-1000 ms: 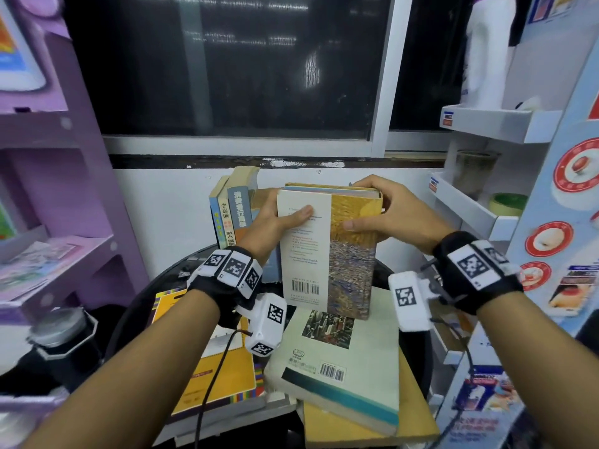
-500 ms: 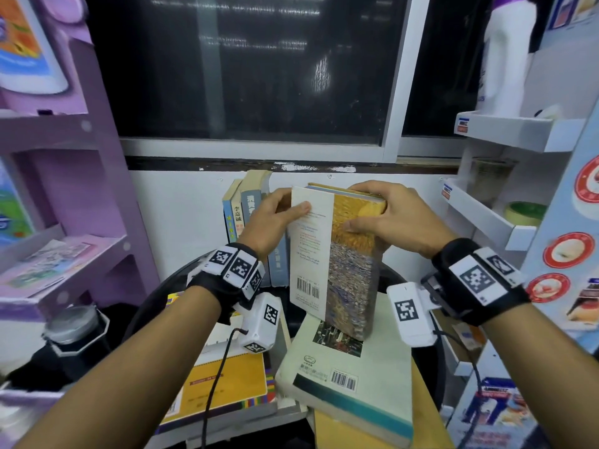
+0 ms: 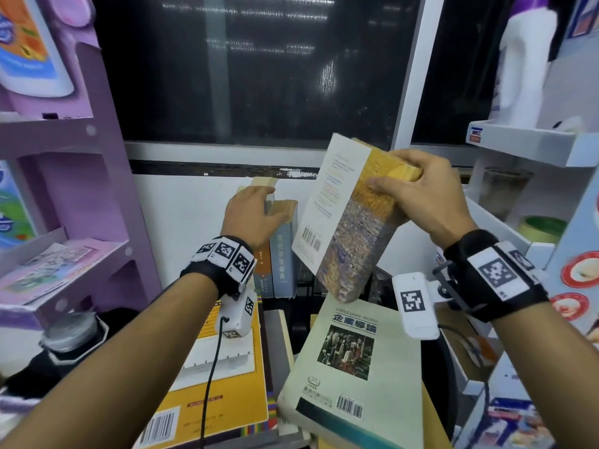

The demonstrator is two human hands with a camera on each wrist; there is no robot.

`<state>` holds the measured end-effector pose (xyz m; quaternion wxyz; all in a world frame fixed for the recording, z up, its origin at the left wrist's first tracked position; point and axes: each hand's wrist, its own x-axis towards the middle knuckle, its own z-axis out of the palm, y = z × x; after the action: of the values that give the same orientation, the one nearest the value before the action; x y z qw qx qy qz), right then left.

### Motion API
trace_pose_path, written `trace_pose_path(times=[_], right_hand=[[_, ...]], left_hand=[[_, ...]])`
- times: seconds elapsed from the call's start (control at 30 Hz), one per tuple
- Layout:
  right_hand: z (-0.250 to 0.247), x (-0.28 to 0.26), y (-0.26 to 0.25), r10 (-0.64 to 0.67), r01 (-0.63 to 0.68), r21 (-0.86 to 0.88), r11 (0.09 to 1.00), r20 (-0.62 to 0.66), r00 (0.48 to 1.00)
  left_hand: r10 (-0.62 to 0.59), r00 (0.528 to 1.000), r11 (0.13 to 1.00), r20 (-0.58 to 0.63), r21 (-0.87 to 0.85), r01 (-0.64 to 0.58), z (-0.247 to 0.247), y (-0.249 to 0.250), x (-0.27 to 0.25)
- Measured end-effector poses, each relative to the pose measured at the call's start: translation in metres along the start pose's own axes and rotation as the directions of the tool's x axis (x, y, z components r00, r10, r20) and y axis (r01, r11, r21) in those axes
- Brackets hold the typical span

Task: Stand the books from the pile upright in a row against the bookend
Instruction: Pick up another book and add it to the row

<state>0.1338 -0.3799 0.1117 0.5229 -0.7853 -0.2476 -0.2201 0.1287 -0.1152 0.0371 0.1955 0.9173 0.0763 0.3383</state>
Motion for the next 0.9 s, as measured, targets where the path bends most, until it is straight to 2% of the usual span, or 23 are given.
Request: trace_pose_path(times=[0.23,0.6,0.9], right_hand=[[0.008,0.026,-0.012,0.007,-0.002,0.053,0.999,-0.098,0.995],[0.028,0.046,-0.007,0.013,-0.01,0.015,1.0,-0.17,0.985],[0.054,0.05,0.0,0.068,-0.082,-0.054,0.995,-0.225,0.972]], left_hand=[[0.041,0.997,0.989,0.071,0.141,-0.05,0.013,-0.007,0.014],[0.084,0.996,0.985,-0.031,0.153,-0.079,0.025,-0.014,0.013],[0.088,0.996,0.979,-0.021,0.186,-0.083,0.025,-0.018,0.012]])
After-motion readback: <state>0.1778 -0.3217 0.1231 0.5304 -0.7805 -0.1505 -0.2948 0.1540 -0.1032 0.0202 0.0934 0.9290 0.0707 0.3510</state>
